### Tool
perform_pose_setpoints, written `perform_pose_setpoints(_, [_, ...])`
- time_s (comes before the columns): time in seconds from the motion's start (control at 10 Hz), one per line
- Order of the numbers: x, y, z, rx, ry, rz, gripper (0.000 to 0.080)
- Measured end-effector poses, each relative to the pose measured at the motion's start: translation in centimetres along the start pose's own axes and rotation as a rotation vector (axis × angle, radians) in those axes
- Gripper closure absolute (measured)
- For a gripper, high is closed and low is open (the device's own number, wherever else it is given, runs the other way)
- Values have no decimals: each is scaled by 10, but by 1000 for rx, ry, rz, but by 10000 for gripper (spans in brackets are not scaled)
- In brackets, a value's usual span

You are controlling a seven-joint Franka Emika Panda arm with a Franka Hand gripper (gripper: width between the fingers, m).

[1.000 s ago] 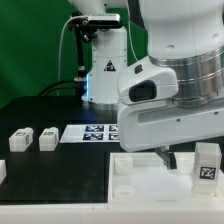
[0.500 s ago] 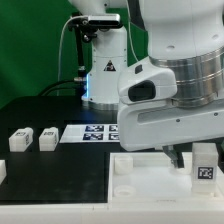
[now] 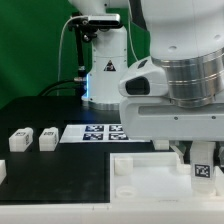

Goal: Assemble one leg

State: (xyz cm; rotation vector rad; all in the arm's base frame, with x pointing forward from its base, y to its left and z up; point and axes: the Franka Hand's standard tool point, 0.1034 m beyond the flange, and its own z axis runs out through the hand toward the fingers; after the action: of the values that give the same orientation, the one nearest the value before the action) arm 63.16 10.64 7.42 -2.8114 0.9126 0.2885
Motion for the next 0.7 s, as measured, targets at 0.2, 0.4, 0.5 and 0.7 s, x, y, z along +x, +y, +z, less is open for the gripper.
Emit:
perform_pose_setpoints(0.2, [-1,1,0,32,11,227,507])
perform_pose_setpoints(0.4, [0,1,1,78,-8,516,506])
perform_pose_setpoints(0.5, [-1,2,1,93,-15,630,506])
perform_pose_setpoints(0.7, [-2,0,2,99,-21,764,506])
